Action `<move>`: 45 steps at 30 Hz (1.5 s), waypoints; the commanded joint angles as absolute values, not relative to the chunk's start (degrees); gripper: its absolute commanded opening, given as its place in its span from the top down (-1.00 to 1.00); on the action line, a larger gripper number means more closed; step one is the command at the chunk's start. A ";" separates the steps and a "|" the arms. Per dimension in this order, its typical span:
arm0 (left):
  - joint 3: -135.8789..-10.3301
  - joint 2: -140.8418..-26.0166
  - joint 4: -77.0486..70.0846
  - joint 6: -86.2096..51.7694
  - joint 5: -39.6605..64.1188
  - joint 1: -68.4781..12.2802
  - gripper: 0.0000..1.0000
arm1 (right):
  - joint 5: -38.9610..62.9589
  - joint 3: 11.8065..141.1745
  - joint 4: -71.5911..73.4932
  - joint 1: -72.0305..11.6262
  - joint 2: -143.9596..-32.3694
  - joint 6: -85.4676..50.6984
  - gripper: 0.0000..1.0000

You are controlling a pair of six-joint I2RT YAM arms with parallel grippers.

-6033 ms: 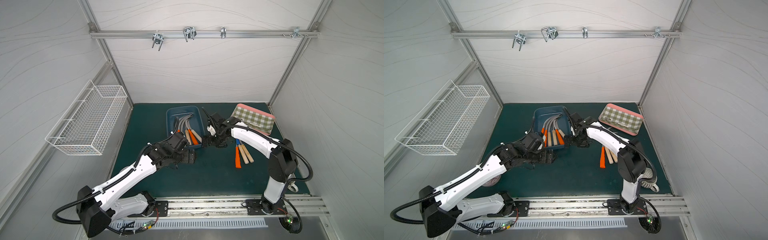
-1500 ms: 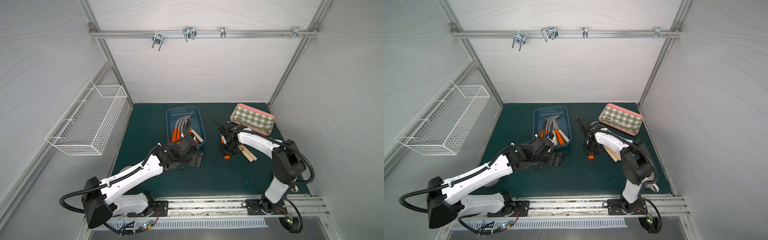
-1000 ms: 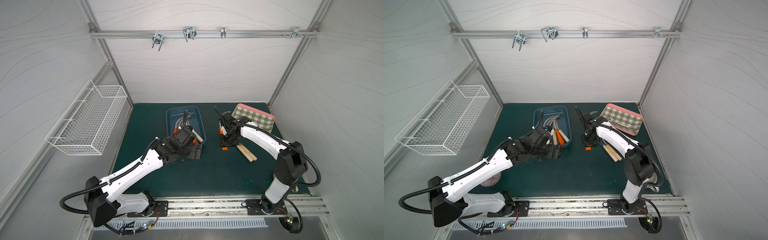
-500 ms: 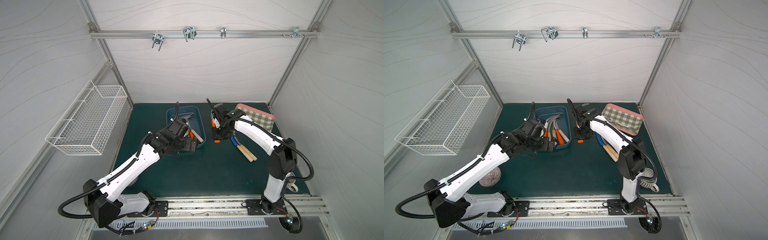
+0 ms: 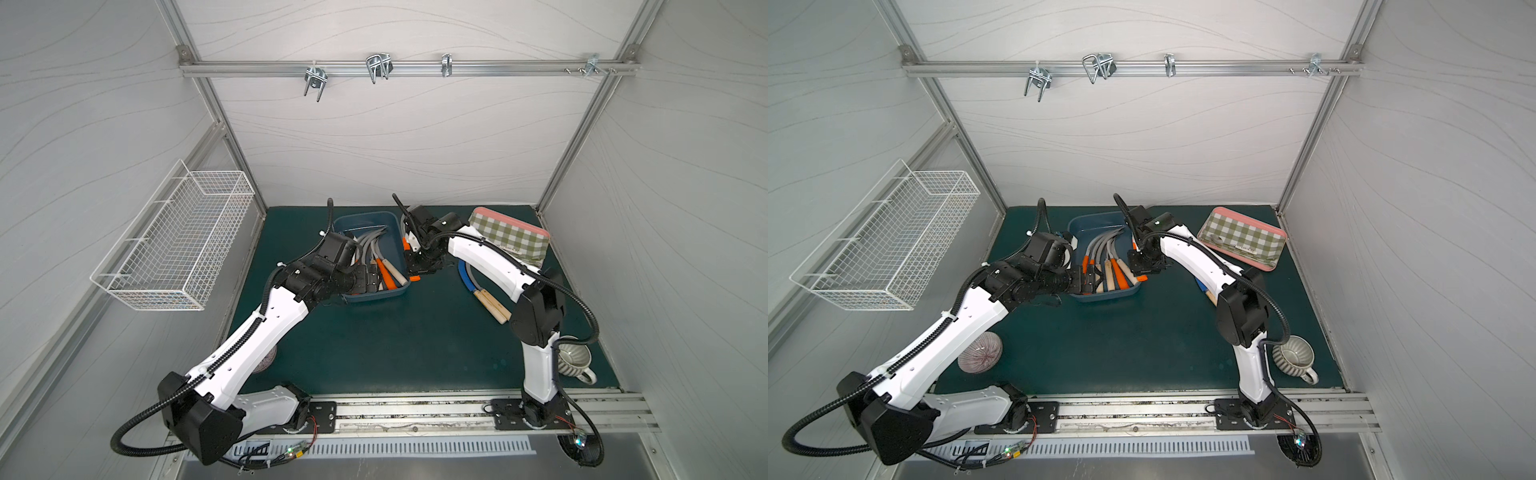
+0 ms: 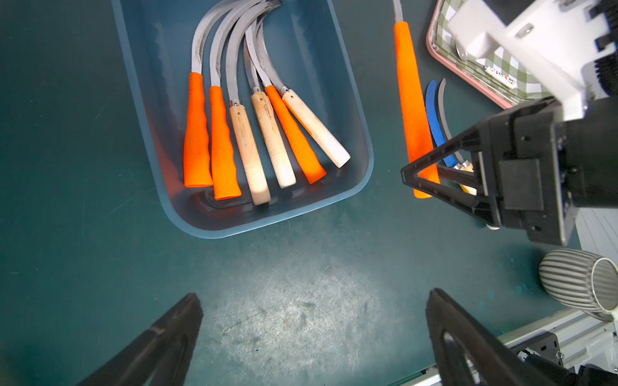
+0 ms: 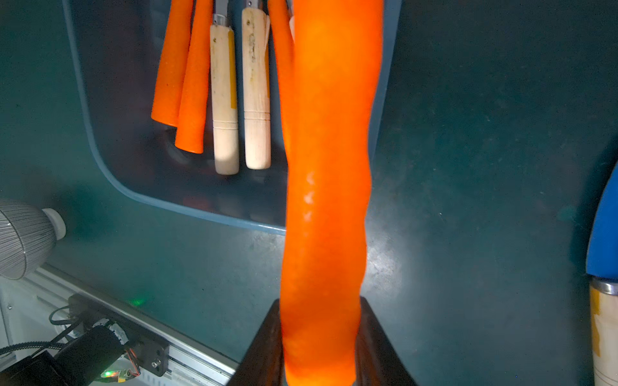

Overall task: Put small sickles into storage boxes
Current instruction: Place the sickle in the storage box.

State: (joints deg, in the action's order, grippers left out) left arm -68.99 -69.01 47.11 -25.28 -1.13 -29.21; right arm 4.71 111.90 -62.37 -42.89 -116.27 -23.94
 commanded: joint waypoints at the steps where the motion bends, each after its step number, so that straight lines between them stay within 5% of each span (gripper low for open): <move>1: -68.47 -67.51 46.60 -25.27 -0.46 -27.96 -0.98 | 6.26 115.15 -63.28 -44.00 -118.97 -23.66 0.45; 45: -65.15 -67.96 45.88 -25.30 2.51 -23.78 -0.98 | 13.36 128.57 -58.88 -46.01 -139.70 -22.09 0.35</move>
State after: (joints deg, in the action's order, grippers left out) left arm -65.01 -67.68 47.07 -25.50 2.20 -24.03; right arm 11.29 127.20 -58.19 -44.88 -138.72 -22.61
